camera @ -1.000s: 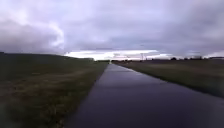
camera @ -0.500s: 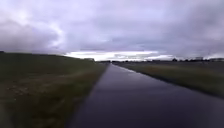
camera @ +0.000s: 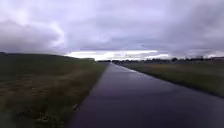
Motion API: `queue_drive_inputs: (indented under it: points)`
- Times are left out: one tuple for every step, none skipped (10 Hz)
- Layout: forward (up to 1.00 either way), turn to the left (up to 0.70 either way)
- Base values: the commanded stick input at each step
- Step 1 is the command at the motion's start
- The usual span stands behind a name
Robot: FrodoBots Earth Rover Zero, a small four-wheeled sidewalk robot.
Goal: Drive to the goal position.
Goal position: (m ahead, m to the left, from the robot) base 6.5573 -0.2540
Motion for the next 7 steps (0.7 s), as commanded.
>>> queue_drive_inputs:
  points:
    - [0.70, 0.00]
    - [0.70, 0.00]
    - [0.70, 0.00]
    - [0.70, 0.00]
    - [0.70, 0.00]
    - [0.70, 0.00]
    - [0.70, 0.00]
